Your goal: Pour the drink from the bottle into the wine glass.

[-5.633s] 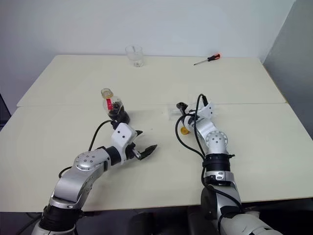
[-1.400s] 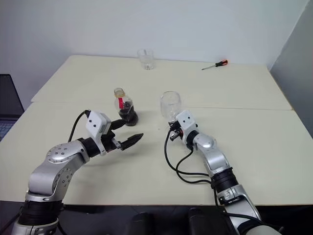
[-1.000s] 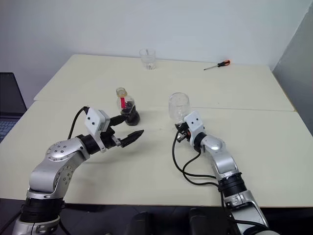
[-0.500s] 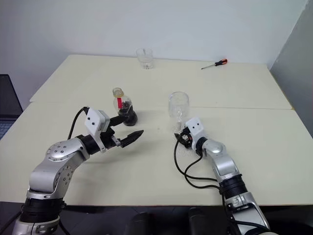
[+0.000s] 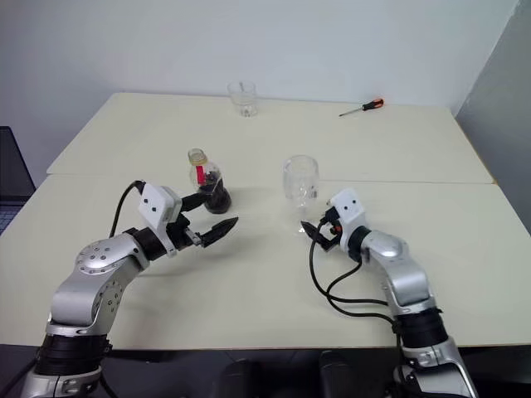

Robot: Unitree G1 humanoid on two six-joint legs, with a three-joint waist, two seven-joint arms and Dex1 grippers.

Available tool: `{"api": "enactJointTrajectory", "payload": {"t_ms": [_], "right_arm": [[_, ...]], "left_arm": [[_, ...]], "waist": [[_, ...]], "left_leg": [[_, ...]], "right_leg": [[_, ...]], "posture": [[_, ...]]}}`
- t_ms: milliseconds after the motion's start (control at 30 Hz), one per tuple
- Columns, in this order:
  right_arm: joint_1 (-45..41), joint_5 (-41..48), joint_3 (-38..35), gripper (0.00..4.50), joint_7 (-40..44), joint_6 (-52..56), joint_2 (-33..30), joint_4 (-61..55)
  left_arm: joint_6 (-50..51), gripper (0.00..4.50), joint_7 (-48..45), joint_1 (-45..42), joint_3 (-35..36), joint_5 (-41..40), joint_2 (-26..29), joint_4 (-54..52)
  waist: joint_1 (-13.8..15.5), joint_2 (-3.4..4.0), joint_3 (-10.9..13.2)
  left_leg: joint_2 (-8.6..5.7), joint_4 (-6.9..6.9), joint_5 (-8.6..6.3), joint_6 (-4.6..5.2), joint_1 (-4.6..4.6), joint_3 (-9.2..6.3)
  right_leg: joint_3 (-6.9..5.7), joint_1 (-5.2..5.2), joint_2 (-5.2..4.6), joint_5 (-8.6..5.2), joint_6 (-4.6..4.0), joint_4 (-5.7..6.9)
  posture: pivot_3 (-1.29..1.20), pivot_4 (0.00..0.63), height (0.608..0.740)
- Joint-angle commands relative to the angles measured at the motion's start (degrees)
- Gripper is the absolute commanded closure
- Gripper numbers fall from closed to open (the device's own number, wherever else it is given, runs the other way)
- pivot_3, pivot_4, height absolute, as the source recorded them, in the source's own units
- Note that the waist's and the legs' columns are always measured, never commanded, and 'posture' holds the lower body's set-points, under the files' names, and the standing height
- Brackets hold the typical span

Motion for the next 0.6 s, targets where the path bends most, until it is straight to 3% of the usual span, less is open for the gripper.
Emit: {"api": "enactJointTrajectory", "payload": {"t_ms": [33, 200, 300, 433, 600], "right_arm": [[2.14, 3.64, -1.44, 0.03, 2.81, 3.74, -3.07, -7.51], [4.75, 8.65, -4.73, 0.03, 8.06, 7.96, -10.97, -13.17], [0.47, 14.35, -9.15, 0.03, 11.61, 14.32, -17.17, -15.31], [-3.40, 22.63, -14.98, 0.03, 18.08, 19.88, -26.63, -17.91], [-10.30, 29.41, -17.95, 0.03, 18.21, 23.64, -30.04, -18.23]], "left_arm": [[-4.57, 0.00, 2.69, 2.65, 4.02, 0.47, -1.67, 0.35], [-12.07, 0.00, 6.45, 8.69, 5.87, 4.43, -3.94, 2.34], [-15.40, 0.00, 9.52, 9.39, 5.73, 6.67, -5.73, 4.39], [-16.55, 0.00, 12.46, 6.63, 4.75, 8.12, -7.83, 6.76], [-18.90, 0.00, 15.40, 1.79, 3.72, 11.67, -8.08, 12.97]], "waist": [[-0.02, 0.00, 0.00], [-0.01, 0.01, 0.06], [0.03, 0.01, 0.12], [0.47, 0.02, 0.18], [0.46, -0.02, 0.18]], "left_leg": [[0.00, -0.01, 0.00, 0.00, 0.00, 0.00], [0.00, -0.01, 0.00, 0.00, 0.00, -0.01], [-0.03, 0.07, 0.00, 0.00, 0.00, 0.02], [-0.07, 0.06, 0.00, 0.01, 0.00, 0.02], [-0.05, 0.00, -0.01, 0.01, -0.05, 0.03]], "right_leg": [[0.00, 0.01, -0.01, -0.01, -0.02, -0.01], [0.03, 0.00, -0.08, -0.02, -0.02, -0.01], [0.02, 0.04, -0.10, -0.01, 0.01, -0.03], [0.02, 0.03, -0.08, 0.01, 0.06, -0.03], [-0.03, 0.06, -0.03, -0.06, -0.05, -0.08]], "posture": [[0.00, 0.150, 0.740], [0.00, 0.150, 0.740], [0.00, 0.150, 0.740], [0.00, 0.150, 0.740], [0.00, 0.150, 0.740]]}}
